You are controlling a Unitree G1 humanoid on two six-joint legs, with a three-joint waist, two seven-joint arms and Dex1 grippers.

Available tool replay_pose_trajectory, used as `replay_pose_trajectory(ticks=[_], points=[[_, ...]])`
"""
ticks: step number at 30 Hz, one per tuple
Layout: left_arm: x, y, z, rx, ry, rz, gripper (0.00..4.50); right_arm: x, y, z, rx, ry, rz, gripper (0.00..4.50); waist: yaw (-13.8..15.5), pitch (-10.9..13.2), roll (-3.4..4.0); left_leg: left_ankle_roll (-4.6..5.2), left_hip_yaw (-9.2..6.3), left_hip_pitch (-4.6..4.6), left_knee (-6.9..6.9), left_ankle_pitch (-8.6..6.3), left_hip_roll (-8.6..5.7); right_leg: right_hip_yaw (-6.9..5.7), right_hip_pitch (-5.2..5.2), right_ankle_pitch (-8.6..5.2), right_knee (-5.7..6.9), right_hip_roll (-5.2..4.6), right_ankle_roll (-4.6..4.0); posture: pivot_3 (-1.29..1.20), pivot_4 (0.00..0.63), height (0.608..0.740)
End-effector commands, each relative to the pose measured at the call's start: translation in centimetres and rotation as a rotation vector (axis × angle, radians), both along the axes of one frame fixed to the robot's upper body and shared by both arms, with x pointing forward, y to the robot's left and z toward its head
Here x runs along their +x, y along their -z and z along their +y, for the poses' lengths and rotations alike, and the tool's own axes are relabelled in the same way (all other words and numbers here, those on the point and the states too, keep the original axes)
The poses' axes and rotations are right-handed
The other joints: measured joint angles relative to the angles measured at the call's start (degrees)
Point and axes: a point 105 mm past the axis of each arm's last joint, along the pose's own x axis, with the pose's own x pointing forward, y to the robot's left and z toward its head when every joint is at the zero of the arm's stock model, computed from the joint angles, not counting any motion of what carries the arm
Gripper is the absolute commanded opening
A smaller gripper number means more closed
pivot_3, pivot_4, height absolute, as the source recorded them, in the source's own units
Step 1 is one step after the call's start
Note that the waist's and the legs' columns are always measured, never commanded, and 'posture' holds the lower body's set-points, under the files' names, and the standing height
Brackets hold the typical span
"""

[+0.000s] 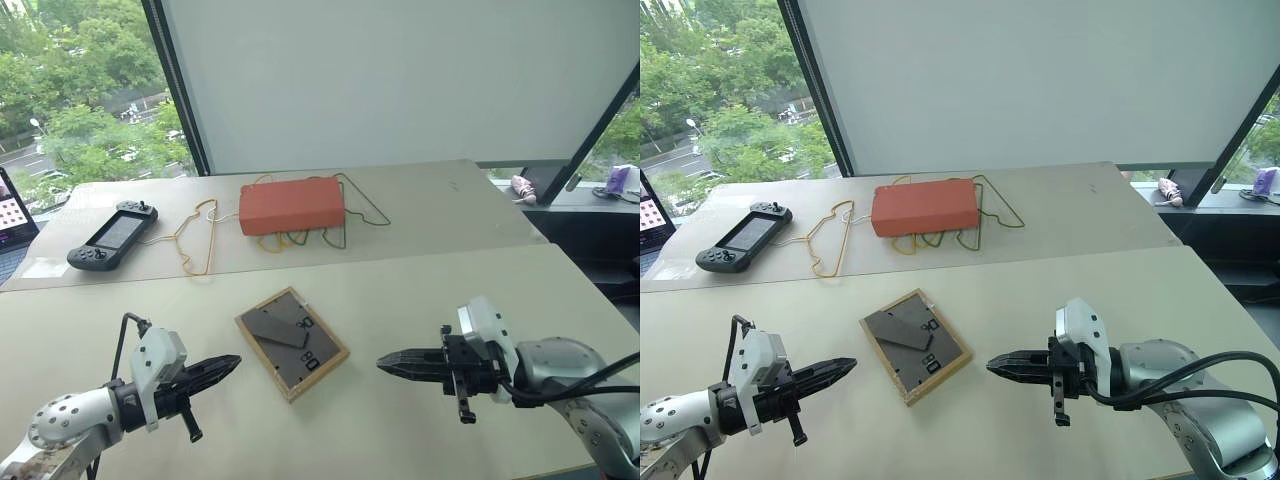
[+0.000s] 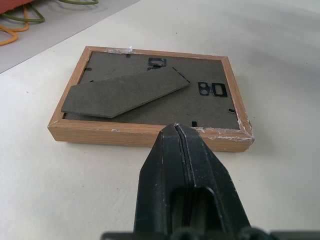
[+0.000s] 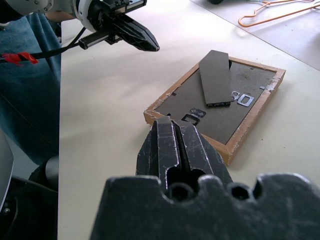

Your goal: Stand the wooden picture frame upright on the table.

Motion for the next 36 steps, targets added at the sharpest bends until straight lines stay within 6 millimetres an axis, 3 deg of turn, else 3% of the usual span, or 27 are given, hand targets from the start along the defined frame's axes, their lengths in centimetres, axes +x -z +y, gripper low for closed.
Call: replay_pose_trajectory(ticks=[1,3,6,9,14,18,23,26,30,36], points=[[0.3,0.5,0.5,-0.015,-0.048,0.02,0.01,0.8,0.1,-0.3,-0.031,0.043,-0.04,0.0,0.0,0.0,0.0,0.0,0.0,0.0,0.0,0.0,0.0,0.0,0.0,0.0,0.0,0.0,0.0,0.0,0.15,0.74],[0.7,2.3,1.0,-0.013,-0.13,0.082,0.01,4.3,2.6,-1.7,-0.162,0.194,-0.025,0.0,-0.19,-0.01,0.0,0.0,0.01,0.04,0.0,0.0,0.0,0.01,0.05,0.0,0.0,0.0,0.0,0.0,0.15,0.74],[1.1,4.1,1.5,0.002,-0.211,0.127,0.01,8.6,4.8,-2.5,-0.287,0.32,-0.075,0.0,-0.73,0.04,-0.18,-0.06,0.11,0.1,0.06,0.04,0.0,0.07,0.09,0.01,0.0,0.0,-0.02,0.0,0.15,0.74],[1.6,5.2,1.5,0.041,-0.255,0.159,0.01,11.7,5.8,-1.3,-0.339,0.322,-0.121,0.0,-1.05,0.07,-0.19,-0.17,0.08,0.1,0.04,0.1,0.01,0.07,0.0,0.03,0.06,0.04,-0.04,0.0,0.15,0.74],[3.6,5.6,0.2,0.111,-0.288,0.116,0.01,14.4,6.4,2.6,-0.36,0.231,-0.194,0.0,-1.32,0.06,-0.15,-0.46,0.04,0.29,0.05,0.26,0.0,0.06,-0.04,0.07,0.0,0.02,-0.05,0.0,0.15,0.74],[5.2,5.6,-1.7,0.131,-0.306,0.096,0.01,14.4,6.6,5.2,-0.356,0.147,-0.219,0.0,-1.01,0.04,-0.14,-0.72,0.0,0.3,0.05,0.4,0.0,0.03,0.02,0.1,0.02,0.01,-0.03,0.0,0.15,0.74],[5.6,6.2,-2.6,0.196,-0.272,0.117,0.01,13.6,6.9,6.4,-0.358,0.107,-0.23,0.0,-1.19,0.0,-0.07,-0.72,0.0,0.35,0.04,0.4,0.0,0.04,0.02,0.11,0.05,0.02,-0.02,0.0,0.15,0.74],[5.9,6.4,-2.7,0.215,-0.257,0.125,0.01,13.1,7.0,6.4,-0.352,0.122,-0.22,0.0,-1.07,-0.04,-0.02,-0.68,0.0,0.38,0.03,0.38,0.0,0.04,0.05,0.11,0.06,0.01,-0.02,0.0,0.15,0.74],[7.4,6.9,-3.3,0.266,-0.175,0.117,0.01,11.6,7.2,5.0,-0.363,0.176,-0.187,0.0,0.27,-0.13,0.12,-0.65,-0.03,0.4,0.04,0.36,-0.01,0.02,0.12,0.11,0.06,0.01,-0.02,0.0,0.15,0.74],[9.6,7.1,-4.4,0.287,-0.109,0.089,0.01,9.5,7.3,4.5,-0.345,0.254,-0.129,0.0,0.7,-0.3,0.29,-0.6,-0.04,0.45,0.05,0.33,-0.02,0.04,0.23,0.11,0.06,0.0,-0.01,0.0,0.15,0.74]])
